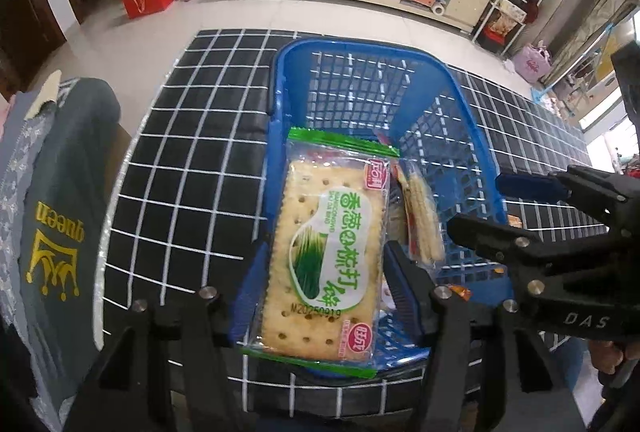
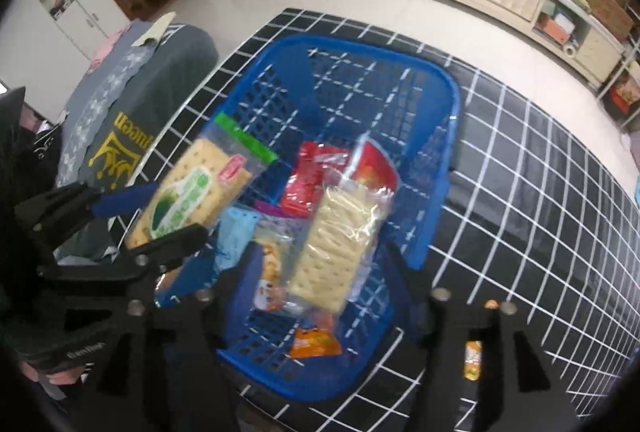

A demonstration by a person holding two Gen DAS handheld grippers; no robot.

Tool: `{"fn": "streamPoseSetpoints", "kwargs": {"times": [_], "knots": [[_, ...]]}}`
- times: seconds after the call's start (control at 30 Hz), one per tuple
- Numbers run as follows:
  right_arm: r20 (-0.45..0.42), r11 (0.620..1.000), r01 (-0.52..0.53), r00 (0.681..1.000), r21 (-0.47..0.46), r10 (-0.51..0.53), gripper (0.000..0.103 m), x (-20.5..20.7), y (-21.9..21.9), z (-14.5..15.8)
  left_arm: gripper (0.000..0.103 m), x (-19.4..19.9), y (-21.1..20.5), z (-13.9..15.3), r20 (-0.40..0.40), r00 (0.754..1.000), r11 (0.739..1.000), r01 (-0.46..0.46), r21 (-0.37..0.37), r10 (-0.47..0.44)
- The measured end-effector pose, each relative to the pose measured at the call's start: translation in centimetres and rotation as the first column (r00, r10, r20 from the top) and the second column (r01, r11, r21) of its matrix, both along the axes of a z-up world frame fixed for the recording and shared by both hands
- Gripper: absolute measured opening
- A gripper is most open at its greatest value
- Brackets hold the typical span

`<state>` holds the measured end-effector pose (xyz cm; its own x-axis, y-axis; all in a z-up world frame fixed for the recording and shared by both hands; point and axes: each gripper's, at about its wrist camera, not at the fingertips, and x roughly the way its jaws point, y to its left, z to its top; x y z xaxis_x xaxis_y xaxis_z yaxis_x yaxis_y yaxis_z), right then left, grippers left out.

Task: Organize snacks
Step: 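Open both tools to drop the cracker packs into the basket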

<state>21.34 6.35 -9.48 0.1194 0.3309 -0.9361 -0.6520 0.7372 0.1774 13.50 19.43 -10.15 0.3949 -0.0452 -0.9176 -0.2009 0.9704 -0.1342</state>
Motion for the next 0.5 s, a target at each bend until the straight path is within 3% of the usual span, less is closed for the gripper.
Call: {"fn": "streamPoseSetpoints", "kwargs": {"times": [0.1, 0.37, 0.5], "knots": [[0.012, 1.000, 0.016, 1.000, 0.003, -0.016, 0.074, -0.1, -1.0, 0.8, 0.060, -0.1, -0.4, 0.7, 0.023, 0.999, 0.999, 0.029, -0.043, -0.028], [0.032, 0.986, 0.166, 0.986, -0.016, -0.165, 0.074, 1.0, -7.8, 3.1, 0.062, -0.1, -3.9, 3.3, 0.082, 0.994, 0.995, 0.076, -0.065, -0.070], [0.019, 0.972, 0.228, 0.974, -0.065, -0.227, 0.074, 1.2, -11.1, 2.4, 0.062, 0.4, -8.0, 3.5, 0.072, 0.987, 0.989, 0.145, -0.026, -0.143]]}}
